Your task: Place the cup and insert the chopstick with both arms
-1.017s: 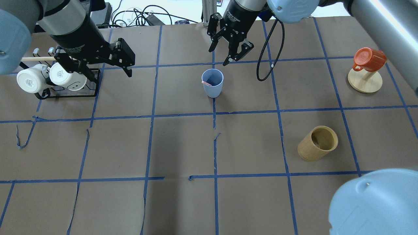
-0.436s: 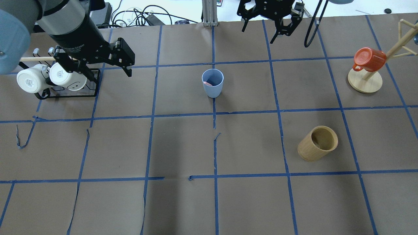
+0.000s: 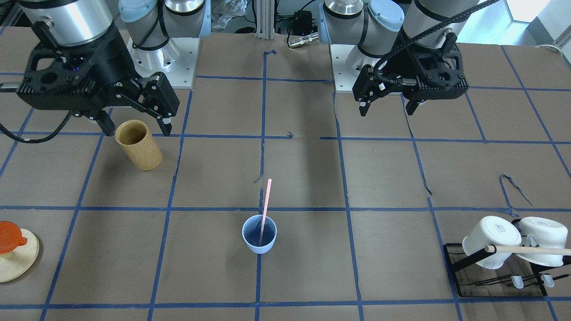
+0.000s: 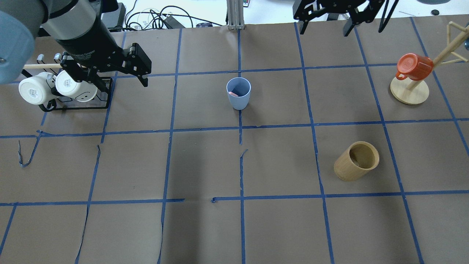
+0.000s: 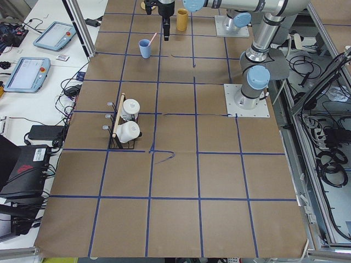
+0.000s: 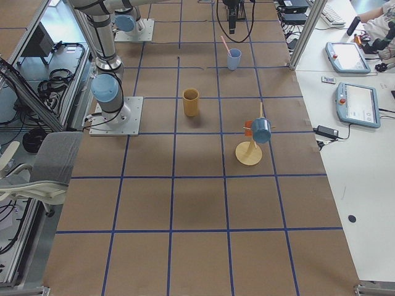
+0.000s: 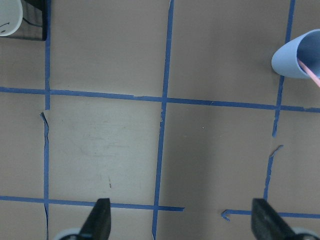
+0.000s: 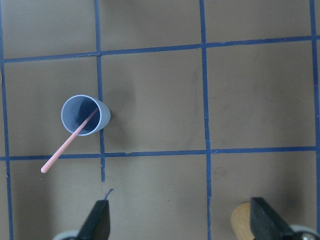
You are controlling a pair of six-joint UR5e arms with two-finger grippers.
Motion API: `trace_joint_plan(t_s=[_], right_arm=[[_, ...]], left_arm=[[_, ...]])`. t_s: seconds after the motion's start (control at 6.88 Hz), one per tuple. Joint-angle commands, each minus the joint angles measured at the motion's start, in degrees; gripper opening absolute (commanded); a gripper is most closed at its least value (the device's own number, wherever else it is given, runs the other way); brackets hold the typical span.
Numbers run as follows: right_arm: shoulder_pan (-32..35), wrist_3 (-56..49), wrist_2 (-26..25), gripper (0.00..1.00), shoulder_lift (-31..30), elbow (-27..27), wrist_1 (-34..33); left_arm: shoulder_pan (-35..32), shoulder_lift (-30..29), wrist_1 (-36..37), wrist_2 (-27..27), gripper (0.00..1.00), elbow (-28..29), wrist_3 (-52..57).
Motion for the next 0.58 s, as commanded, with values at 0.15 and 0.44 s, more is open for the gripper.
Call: trace_joint_plan(t_s=[0.15, 0.44], right_arm=[[-4.33, -5.64, 0.34, 1.00, -0.67, 1.44, -0.74], [-4.35, -5.82, -0.28, 1.00, -1.37, 1.62, -0.75]], left_arm=[[0.00, 0.04, -0.02, 0.05, 1.00, -0.01, 0.04], [0.00, 0.04, -0.02, 0.14, 1.00, -0.09, 0.04]])
